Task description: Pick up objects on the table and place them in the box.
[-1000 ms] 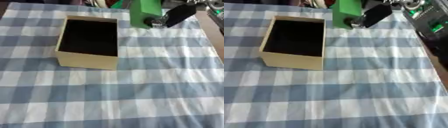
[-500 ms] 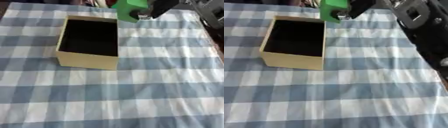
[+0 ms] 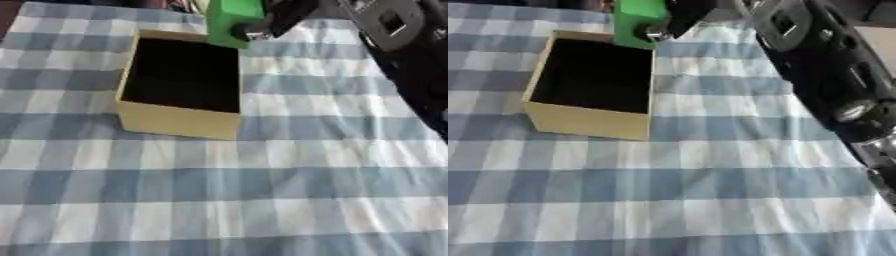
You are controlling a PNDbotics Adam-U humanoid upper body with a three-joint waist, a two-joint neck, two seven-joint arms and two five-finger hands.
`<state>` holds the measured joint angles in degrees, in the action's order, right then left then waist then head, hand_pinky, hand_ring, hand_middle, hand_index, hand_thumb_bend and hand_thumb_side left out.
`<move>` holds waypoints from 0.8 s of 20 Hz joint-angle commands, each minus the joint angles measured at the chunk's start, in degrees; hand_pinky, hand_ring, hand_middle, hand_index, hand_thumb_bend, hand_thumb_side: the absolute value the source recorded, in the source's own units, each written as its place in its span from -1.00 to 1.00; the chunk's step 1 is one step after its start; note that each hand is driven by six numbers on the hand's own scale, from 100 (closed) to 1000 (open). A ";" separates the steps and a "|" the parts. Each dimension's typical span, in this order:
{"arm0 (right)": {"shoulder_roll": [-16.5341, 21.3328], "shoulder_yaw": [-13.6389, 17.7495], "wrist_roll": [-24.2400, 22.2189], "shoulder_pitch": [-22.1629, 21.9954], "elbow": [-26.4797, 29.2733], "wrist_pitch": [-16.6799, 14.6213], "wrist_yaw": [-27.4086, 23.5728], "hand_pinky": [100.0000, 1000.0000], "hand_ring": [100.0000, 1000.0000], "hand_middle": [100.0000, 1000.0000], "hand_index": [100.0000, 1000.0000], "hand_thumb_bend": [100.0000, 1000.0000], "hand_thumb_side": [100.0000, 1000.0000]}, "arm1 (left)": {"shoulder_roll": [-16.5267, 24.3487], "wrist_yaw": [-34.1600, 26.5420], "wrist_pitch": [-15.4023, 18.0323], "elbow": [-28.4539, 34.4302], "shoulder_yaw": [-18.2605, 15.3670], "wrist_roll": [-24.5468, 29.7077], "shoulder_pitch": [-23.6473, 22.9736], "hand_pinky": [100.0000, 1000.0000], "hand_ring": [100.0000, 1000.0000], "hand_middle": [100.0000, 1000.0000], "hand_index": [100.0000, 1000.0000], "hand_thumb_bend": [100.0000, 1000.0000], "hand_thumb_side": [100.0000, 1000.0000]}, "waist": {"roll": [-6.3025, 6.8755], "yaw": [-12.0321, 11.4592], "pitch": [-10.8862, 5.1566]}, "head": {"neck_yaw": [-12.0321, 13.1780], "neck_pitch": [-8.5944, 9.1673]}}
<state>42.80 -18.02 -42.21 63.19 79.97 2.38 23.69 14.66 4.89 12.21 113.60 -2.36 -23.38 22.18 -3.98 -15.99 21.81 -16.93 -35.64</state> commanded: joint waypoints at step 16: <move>-7.65 -0.33 -1.15 3.99 -11.06 -0.20 4.11 -0.01 -0.24 -0.18 0.10 -1.00 -0.06 | 0.28 -0.56 -0.02 0.99 0.27 0.61 1.39 0.38 0.09 0.31 0.48 -1.00 0.76 | -1.47 -2.13 -0.31 | -1.66 0.60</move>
<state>34.69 -19.30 -43.59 65.61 69.35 2.07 27.33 14.60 4.52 12.15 113.60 -2.03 -22.98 22.74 -4.98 -18.13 21.88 -18.38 -35.62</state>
